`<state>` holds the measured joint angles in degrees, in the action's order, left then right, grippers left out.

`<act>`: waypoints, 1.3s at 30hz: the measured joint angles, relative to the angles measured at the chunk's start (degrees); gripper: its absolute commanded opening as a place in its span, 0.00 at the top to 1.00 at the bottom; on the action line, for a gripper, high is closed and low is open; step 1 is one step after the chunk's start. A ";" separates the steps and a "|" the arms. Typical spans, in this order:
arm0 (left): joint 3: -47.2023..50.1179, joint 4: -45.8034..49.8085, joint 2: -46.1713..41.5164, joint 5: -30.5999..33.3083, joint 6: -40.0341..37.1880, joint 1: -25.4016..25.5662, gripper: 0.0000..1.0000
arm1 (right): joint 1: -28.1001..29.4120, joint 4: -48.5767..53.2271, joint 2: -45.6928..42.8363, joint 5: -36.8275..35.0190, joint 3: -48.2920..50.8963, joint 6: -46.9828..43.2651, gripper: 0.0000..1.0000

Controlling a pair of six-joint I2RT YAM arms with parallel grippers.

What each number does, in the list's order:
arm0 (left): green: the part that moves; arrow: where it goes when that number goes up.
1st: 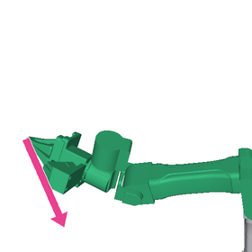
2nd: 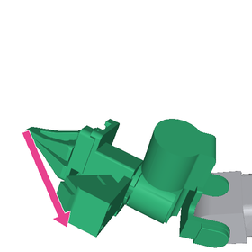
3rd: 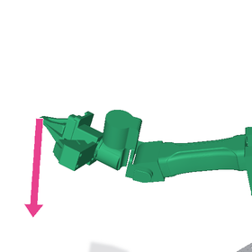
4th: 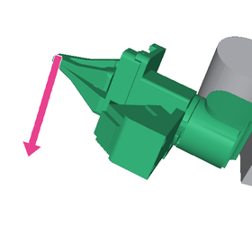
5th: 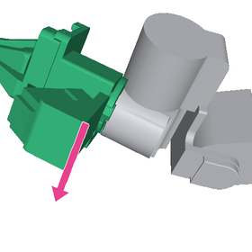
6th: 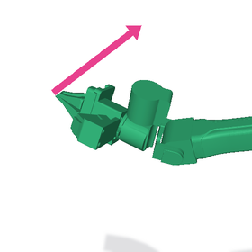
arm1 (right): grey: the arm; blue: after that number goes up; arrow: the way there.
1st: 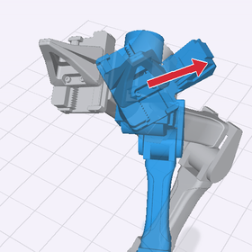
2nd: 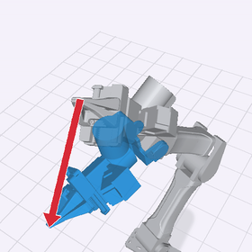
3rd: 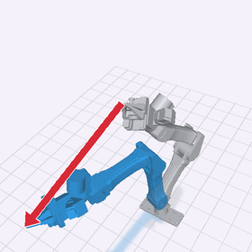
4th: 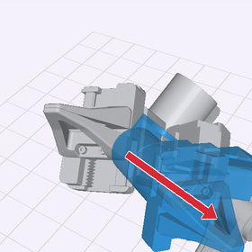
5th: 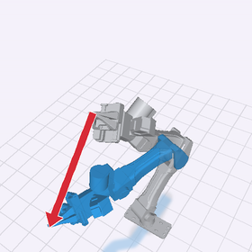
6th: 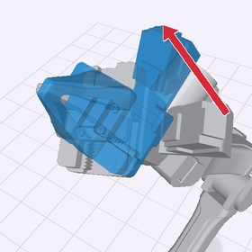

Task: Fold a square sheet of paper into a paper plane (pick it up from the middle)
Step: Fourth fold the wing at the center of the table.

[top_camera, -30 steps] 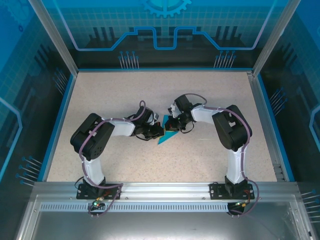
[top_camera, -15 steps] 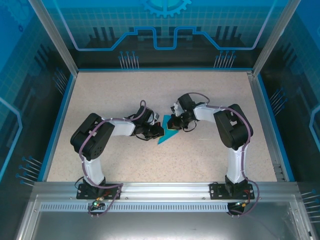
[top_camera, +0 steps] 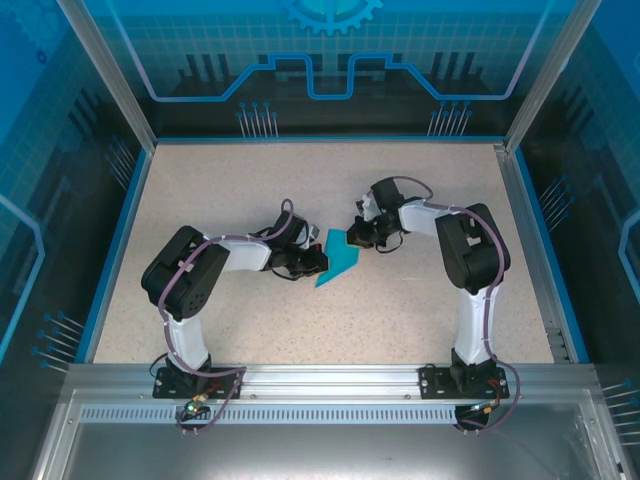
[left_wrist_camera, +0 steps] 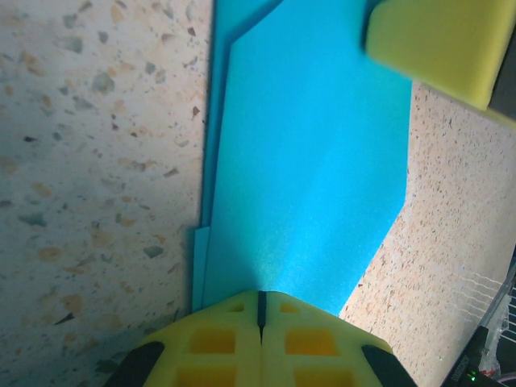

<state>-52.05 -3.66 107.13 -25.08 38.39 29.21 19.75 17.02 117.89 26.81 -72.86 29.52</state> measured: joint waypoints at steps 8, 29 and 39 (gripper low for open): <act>-0.37 0.59 0.09 0.00 0.00 0.00 1.00 | 0.66 -0.68 -4.26 -1.99 0.04 0.02 0.94; -1.18 1.99 0.35 0.04 -0.15 0.07 1.00 | 3.10 -0.13 1.14 0.79 -1.42 -0.24 0.94; -1.92 3.30 0.57 0.02 -1.51 0.11 1.00 | -5.60 2.47 4.63 -0.90 -7.76 -0.20 0.94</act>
<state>-53.98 -0.36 107.70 -25.06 36.88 29.32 14.15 19.49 122.52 25.91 -80.62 29.32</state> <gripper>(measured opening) 0.047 0.064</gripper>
